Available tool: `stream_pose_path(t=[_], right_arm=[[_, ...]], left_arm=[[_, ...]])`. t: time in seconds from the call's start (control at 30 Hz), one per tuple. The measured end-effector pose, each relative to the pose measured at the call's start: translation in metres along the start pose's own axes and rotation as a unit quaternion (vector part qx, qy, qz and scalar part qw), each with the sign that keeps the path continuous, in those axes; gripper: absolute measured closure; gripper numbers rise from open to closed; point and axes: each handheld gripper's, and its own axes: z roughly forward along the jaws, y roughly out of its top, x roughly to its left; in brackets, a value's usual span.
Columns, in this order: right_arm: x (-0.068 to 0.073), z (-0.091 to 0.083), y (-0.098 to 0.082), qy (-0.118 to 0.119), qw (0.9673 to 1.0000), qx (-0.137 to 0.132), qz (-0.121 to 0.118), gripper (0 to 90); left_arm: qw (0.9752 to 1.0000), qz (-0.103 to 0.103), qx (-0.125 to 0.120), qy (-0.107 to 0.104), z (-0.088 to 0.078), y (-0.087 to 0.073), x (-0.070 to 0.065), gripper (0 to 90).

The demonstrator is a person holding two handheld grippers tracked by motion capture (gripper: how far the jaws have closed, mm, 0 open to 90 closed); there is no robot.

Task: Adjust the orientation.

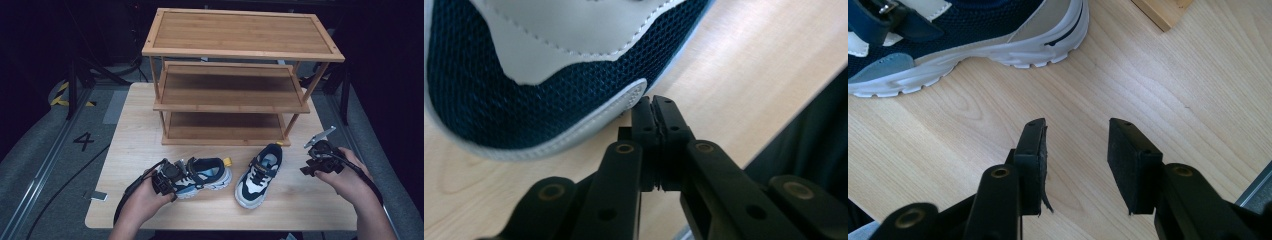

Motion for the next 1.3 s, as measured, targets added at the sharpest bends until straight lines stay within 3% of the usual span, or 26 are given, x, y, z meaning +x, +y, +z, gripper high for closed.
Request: stream_pose_path(t=[0.1,0.2,0.33,0.4,0.6,0.67,0.73,0.83,0.87,0.9,0.93,0.97,1.03,1.07,1.17,1.3], right_arm=[[0.000,0.000,-0.004,0.001,1.0000,-0.002,0.005,60.0],[0.000,0.000,-0.006,0.000,1.0000,-0.001,0.005,59.9],[0.000,0.002,-0.011,0.000,0.9999,0.004,0.010,59.9],[0.000,0.002,-0.014,0.000,0.9999,0.004,0.012,59.8],[0.000,0.002,-0.023,-0.001,0.9997,0.008,0.022,60.5],[-0.001,0.001,-0.028,-0.001,0.9996,0.009,0.028,60.6],[-0.001,0.000,-0.030,-0.004,0.9995,0.008,0.032,60.7],[-0.001,-0.002,-0.033,-0.005,0.9994,0.007,0.035,60.6],[-0.001,-0.002,-0.033,-0.005,0.9994,0.007,0.035,60.6],[-0.002,-0.003,-0.034,-0.006,0.9994,0.007,0.034,60.6],[-0.002,-0.003,-0.034,-0.006,0.9993,0.006,0.036,60.6],[-0.003,-0.003,-0.034,-0.007,0.9993,0.006,0.036,60.6],[-0.002,-0.003,-0.034,-0.007,0.9993,0.006,0.035,60.6],[-0.002,-0.003,-0.034,-0.007,0.9993,0.006,0.035,60.6],[-0.001,-0.003,-0.033,-0.006,0.9994,0.006,0.033,60.5],[0.000,-0.004,-0.035,-0.008,0.9994,0.004,0.034,60.4]], left_arm=[[0.9998,-0.010,-0.004,0.017,-0.001,0.002,0.006,84.5],[0.9998,-0.018,-0.004,0.010,-0.002,0.005,0.012,85.0],[0.9992,-0.027,-0.012,0.026,-0.004,0.010,0.021,81.4],[0.9982,-0.031,-0.026,0.045,-0.004,0.014,0.029,79.6],[0.9959,-0.049,-0.041,0.064,-0.003,0.028,0.047,78.8],[0.9938,-0.057,-0.052,0.081,-0.003,0.035,0.055,78.2],[0.9924,-0.065,-0.060,0.086,-0.002,0.038,0.057,75.9],[0.9924,-0.069,-0.061,0.082,-0.004,0.037,0.060,68.3],[0.9927,-0.071,-0.067,0.071,-0.005,0.036,0.060,68.3],[0.9942,-0.069,-0.058,0.060,-0.006,0.034,0.059,65.3],[0.9955,-0.057,-0.036,0.067,-0.011,0.032,0.053,58.9],[0.9955,-0.057,-0.036,0.067,-0.011,0.032,0.053,58.9],[0.9955,-0.042,-0.056,0.063,-0.029,0.027,0.039,57.3],[0.9955,-0.042,-0.056,0.063,-0.029,0.027,0.039,56.5],[0.9934,-0.027,-0.088,0.068,-0.055,0.025,0.019,54.8],[0.9924,-0.001,-0.108,0.058,-0.072,0.026,-0.004,56.4]])
